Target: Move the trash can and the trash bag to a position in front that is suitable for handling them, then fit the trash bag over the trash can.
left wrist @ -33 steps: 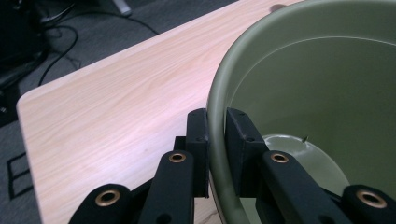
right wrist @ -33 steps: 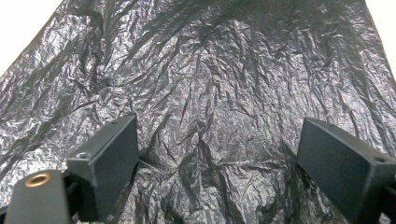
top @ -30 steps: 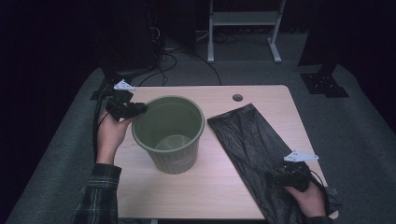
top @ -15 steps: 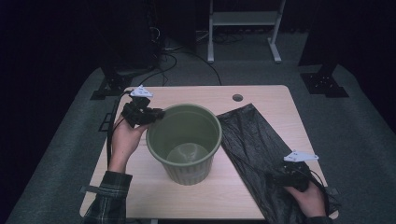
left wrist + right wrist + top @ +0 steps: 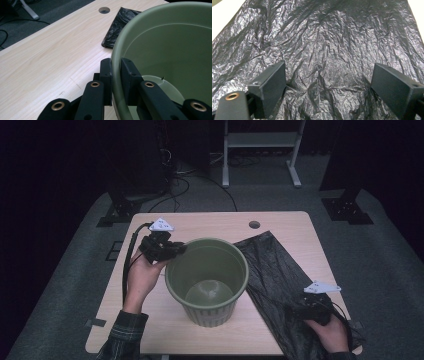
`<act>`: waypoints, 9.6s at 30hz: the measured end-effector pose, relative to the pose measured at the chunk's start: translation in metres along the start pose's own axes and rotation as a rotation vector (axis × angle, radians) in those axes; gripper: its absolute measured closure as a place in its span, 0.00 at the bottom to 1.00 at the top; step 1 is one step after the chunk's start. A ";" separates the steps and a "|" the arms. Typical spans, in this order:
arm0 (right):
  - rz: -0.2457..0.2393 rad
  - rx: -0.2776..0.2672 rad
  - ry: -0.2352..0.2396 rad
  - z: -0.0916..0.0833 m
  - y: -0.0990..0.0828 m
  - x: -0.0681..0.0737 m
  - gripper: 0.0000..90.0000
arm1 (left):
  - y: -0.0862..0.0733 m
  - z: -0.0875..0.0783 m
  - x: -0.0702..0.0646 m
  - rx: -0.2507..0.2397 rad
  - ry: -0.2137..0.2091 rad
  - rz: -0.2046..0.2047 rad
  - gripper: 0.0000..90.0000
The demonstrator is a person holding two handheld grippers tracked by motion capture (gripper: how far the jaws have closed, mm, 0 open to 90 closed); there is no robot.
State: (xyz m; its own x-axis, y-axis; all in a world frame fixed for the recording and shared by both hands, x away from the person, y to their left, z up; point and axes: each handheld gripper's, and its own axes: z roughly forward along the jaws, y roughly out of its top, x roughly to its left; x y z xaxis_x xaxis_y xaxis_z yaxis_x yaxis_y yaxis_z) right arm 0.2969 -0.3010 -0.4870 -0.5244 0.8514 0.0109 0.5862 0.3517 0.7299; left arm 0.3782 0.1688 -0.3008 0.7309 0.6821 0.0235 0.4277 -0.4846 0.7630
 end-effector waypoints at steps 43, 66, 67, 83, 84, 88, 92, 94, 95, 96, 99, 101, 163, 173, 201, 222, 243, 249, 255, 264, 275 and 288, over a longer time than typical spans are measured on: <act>0.000 -0.001 -0.001 0.000 0.000 0.000 0.13 | -0.086 -0.092 -0.026 -0.173 0.016 -0.037 0.00; 0.004 -0.001 -0.006 0.000 0.000 0.001 0.13 | -0.147 -0.036 -0.044 -0.150 0.064 -0.026 0.00; 0.004 -0.001 -0.006 0.000 0.000 0.001 0.13 | -0.149 -0.033 -0.044 -0.152 0.066 -0.027 0.00; 0.006 -0.001 -0.007 0.000 0.000 0.001 0.13 | -0.177 0.017 -0.048 -0.110 0.025 -0.006 0.00; 0.006 -0.001 -0.007 0.000 0.000 0.001 0.13 | -0.178 0.020 -0.048 -0.104 0.023 -0.007 0.00; 0.006 -0.001 -0.007 0.000 0.000 0.001 0.13 | -0.185 0.029 -0.046 -0.082 0.025 -0.012 0.00; 0.006 -0.001 -0.007 0.000 0.000 0.001 0.13 | -0.191 0.036 -0.042 -0.058 0.011 -0.018 0.00; 0.006 -0.001 -0.007 0.000 0.000 0.001 0.13 | -0.194 0.040 -0.041 -0.043 0.006 -0.021 0.00; 0.006 -0.002 -0.008 0.000 0.000 0.001 0.13 | -0.194 0.042 -0.041 -0.027 0.004 -0.023 0.00; 0.007 -0.003 -0.008 0.000 0.000 0.001 0.15 | -0.195 0.045 -0.039 -0.002 0.009 -0.015 0.00; 0.008 -0.010 -0.008 -0.001 -0.001 0.002 0.22 | -0.196 0.047 -0.037 0.015 0.009 -0.036 0.00; -0.003 -0.039 -0.001 -0.004 -0.003 0.003 0.42 | -0.196 0.047 -0.035 0.010 0.016 -0.040 0.00; 0.045 0.076 -0.018 0.027 0.039 -0.002 0.20 | -0.193 0.053 -0.036 0.076 0.021 -0.030 0.00; 0.061 0.071 -0.013 0.026 0.037 -0.005 0.20 | -0.193 0.053 -0.036 0.076 0.020 -0.030 0.00; 0.020 0.054 0.235 0.047 0.058 0.049 0.20 | -0.193 0.053 -0.036 0.076 0.021 -0.030 0.00; -0.058 0.052 0.251 0.062 0.073 0.087 0.22 | -0.193 0.053 -0.036 0.076 0.021 -0.030 0.00; -0.177 0.017 0.192 0.059 0.067 0.104 0.77 | -0.193 0.053 -0.036 0.076 0.021 -0.031 0.00; -0.175 0.024 0.223 0.057 0.066 0.101 0.98 | -0.193 0.053 -0.036 0.076 0.020 -0.031 0.00; -0.188 0.032 0.263 0.050 0.063 0.097 0.98 | -0.193 0.053 -0.036 0.076 0.020 -0.030 0.00; -0.151 -0.024 0.334 0.032 0.067 0.094 0.98 | -0.193 0.053 -0.036 0.076 0.020 -0.030 0.00; -0.105 -0.111 0.371 0.007 0.078 0.089 0.98 | -0.193 0.053 -0.036 0.076 0.020 -0.030 0.00; -0.116 -0.203 0.467 -0.032 0.096 0.089 0.98 | -0.193 0.053 -0.036 0.076 0.020 -0.031 0.00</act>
State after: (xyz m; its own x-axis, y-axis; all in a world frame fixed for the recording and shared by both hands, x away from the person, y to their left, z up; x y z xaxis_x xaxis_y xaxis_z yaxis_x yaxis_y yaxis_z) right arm 0.2869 -0.2043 -0.3937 -0.8254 0.5309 0.1920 0.4008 0.3114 0.8616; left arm 0.2976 0.2089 -0.4836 0.7064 0.7077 0.0142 0.4896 -0.5029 0.7123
